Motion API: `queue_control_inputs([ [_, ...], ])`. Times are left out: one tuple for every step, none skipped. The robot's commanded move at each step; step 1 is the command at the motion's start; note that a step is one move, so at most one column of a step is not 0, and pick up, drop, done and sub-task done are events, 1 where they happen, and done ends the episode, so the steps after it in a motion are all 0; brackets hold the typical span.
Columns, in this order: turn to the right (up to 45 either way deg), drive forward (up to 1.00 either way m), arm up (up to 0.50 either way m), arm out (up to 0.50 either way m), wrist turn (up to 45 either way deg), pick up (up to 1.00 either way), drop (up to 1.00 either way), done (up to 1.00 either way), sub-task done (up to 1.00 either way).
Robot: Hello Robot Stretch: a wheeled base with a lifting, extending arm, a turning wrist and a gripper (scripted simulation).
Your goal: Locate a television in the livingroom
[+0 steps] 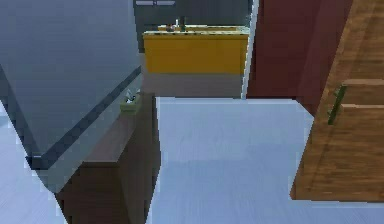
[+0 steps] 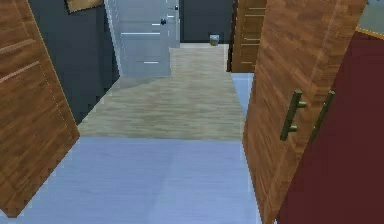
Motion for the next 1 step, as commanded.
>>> queue_control_inputs([
  [0.0,0.05,0.00,0.00,0.0,0.00,0.00,0.00,0.00],
])
